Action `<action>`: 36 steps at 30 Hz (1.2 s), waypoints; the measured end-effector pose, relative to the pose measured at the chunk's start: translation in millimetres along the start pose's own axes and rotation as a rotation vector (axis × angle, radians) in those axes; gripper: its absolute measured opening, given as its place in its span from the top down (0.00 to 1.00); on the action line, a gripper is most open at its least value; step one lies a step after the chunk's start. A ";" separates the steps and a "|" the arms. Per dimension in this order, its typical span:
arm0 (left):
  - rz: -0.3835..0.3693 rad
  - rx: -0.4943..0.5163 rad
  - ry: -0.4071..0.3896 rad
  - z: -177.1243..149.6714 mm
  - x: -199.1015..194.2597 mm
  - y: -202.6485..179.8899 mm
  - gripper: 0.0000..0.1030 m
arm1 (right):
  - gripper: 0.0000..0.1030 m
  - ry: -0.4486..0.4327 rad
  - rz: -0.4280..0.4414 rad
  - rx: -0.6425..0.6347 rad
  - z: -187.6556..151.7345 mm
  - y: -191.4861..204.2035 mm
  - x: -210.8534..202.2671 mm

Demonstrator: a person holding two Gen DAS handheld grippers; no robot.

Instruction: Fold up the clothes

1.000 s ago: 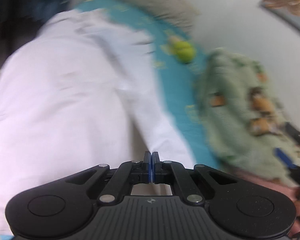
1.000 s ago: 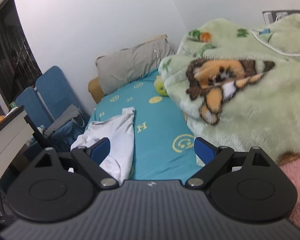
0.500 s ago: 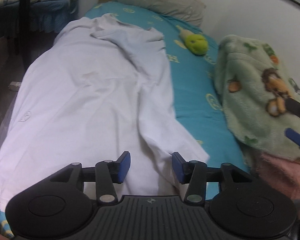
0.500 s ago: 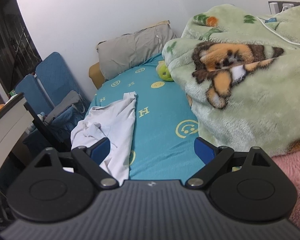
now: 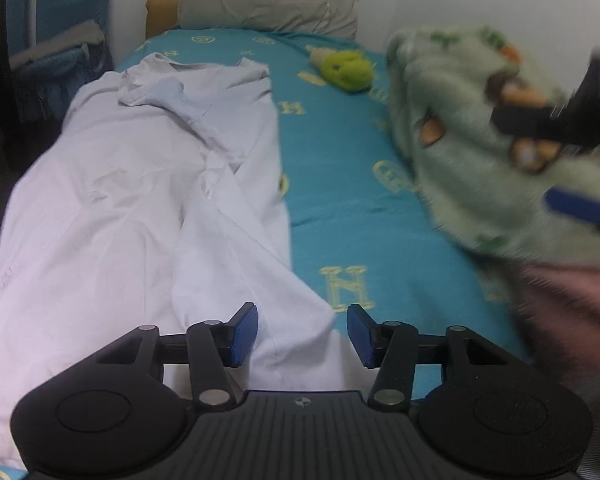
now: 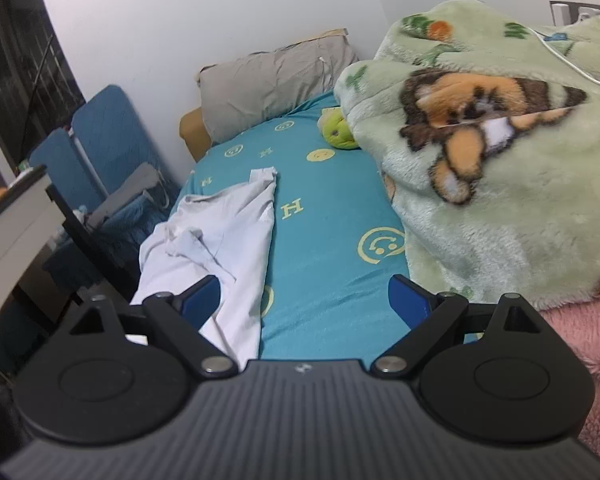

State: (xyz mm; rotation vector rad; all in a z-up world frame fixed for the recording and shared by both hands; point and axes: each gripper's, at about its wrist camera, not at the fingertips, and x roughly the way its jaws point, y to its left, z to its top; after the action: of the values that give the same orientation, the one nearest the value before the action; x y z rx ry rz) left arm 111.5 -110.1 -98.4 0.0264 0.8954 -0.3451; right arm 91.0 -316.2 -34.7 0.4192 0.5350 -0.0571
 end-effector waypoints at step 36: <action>-0.085 0.225 0.060 -14.9 -37.0 16.0 0.43 | 0.11 0.276 0.246 0.205 38.2 9.9 78.2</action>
State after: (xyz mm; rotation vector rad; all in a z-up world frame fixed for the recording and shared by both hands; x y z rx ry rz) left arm 83.8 -82.0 -81.3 0.2074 0.9149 -0.5258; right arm 178.3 -318.2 -40.8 0.6961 0.7484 0.1861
